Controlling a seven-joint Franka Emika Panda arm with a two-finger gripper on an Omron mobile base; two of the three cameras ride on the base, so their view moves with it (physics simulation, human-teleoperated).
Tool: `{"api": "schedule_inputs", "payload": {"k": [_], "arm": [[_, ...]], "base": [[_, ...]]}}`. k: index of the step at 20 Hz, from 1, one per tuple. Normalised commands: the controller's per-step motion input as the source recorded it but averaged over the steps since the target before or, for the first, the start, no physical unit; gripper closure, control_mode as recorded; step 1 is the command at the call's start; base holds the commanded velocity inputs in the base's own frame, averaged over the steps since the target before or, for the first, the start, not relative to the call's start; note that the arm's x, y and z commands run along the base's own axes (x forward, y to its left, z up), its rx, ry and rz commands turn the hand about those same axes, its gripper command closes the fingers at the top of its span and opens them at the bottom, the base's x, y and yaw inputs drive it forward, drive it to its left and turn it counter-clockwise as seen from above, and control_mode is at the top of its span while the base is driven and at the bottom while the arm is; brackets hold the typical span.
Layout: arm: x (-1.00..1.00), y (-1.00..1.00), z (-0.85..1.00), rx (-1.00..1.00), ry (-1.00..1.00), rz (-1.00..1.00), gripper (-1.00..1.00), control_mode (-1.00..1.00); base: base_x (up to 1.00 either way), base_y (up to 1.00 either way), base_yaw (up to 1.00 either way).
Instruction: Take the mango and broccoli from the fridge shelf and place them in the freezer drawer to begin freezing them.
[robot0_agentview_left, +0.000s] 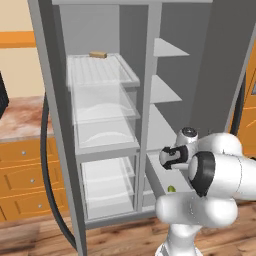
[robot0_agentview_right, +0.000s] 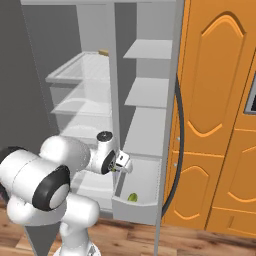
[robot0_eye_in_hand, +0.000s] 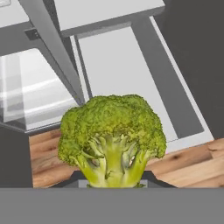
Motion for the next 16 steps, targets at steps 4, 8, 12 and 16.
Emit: {"api": "schedule_inputs", "payload": {"k": [4,8,12,16], "arm": [[0.6,-0.44,-0.49,0.08,0.1,0.0,1.0,-1.0],[0.25,-0.21,-0.66,0.07,0.07,0.0,1.0,-1.0],[0.14,-0.01,-0.64,0.04,0.11,0.0,1.0,-1.0],[0.3,0.0,-0.29,0.07,0.22,0.0,1.0,-1.0]], "base": [[0.0,0.0,0.0],[0.0,0.0,0.0],[0.0,0.0,0.0],[0.0,0.0,0.0]]}}
